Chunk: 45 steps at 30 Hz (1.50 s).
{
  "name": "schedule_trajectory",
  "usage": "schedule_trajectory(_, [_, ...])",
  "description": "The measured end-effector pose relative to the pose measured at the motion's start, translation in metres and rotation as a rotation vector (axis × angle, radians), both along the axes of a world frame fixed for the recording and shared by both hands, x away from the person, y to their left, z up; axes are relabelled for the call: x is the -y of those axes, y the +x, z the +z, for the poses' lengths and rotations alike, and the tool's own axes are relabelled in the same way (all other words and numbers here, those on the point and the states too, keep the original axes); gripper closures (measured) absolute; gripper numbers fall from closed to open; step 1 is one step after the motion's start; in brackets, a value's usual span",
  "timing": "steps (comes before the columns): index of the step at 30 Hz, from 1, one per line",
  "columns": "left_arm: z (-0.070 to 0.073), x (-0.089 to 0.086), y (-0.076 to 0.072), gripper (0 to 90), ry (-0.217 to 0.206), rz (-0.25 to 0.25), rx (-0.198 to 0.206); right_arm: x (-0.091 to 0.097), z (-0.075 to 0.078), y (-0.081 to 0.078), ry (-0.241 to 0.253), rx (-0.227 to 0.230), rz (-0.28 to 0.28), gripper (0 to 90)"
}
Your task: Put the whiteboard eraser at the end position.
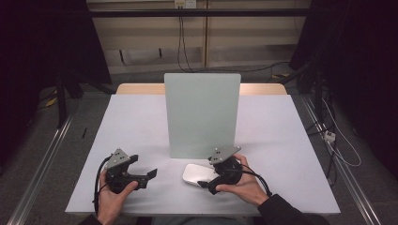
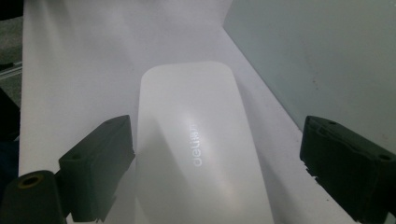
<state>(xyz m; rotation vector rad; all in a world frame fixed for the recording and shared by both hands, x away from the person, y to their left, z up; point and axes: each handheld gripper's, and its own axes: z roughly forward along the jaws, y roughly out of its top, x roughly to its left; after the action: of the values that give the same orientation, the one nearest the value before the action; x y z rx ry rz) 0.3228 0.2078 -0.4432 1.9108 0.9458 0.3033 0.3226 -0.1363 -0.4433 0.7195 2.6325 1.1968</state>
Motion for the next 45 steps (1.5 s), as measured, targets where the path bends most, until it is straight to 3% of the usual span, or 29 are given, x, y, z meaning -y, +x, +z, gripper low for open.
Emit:
schedule_trajectory(15, [0.001,-0.001,-0.001,4.4,-0.002,-0.001,0.004,0.004,0.004,0.002,0.043,0.026,-0.073,8.2])
schedule_trajectory(24, [0.002,-0.002,-0.002,4.2,-0.002,-0.006,0.019,0.010,0.007,0.003,0.052,0.057,-0.172,8.1])
schedule_trajectory(32, [0.002,-0.002,-0.002,4.2,-0.006,-0.002,0.021,0.015,0.013,0.001,0.066,0.124,-0.283,8.0])
schedule_trajectory(36, [0.003,-0.003,-0.002,4.2,-0.010,-0.004,0.017,0.020,0.014,0.001,0.085,0.108,-0.296,8.5])
schedule_trajectory(45, [0.003,-0.005,-0.002,4.2,-0.012,0.012,0.023,0.033,0.017,-0.002,0.086,0.152,-0.362,7.1])
